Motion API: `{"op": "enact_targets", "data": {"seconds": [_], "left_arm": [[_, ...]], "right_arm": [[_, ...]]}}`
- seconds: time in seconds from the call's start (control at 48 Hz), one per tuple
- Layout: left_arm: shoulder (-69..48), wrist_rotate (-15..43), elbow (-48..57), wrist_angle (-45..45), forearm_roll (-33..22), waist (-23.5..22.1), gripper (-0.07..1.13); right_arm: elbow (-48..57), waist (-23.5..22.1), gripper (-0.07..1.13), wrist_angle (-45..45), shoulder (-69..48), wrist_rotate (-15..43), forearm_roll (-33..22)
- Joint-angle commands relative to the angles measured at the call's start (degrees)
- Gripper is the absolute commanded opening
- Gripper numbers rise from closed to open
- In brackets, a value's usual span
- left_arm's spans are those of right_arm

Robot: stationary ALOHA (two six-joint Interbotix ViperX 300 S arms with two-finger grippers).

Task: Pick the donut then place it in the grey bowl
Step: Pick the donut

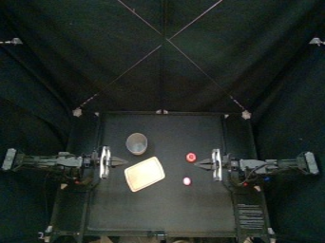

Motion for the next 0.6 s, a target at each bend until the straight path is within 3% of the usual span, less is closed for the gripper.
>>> {"op": "enact_targets", "data": {"seconds": [0.021,0.146,0.229,0.333,0.521,0.604], "left_arm": [[0.79,0.35,-1.41,-0.44,-0.09,1.41,0.00],[0.79,0.35,-1.23,-0.53,0.00,1.41,0.01],[0.79,0.35,-0.79,-0.53,-0.09,1.49,0.01],[0.79,0.35,-0.35,-0.53,-0.18,1.49,0.01],[0.79,0.35,0.09,-0.62,-0.09,1.49,0.01],[0.79,0.35,0.09,-0.70,0.00,1.49,0.01]], "right_arm": [[0.00,-2.29,0.06,0.09,2.02,0.18,0.09],[0.79,-6.77,0.12,1.14,5.45,0.35,0.26],[1.14,-9.49,0.22,2.72,7.73,0.53,0.44],[1.23,-11.95,0.45,4.31,10.46,0.62,0.79],[1.32,-14.41,0.97,4.92,14.06,0.53,3.08],[1.58,-15.47,1.08,5.10,15.47,0.53,4.48]]}}
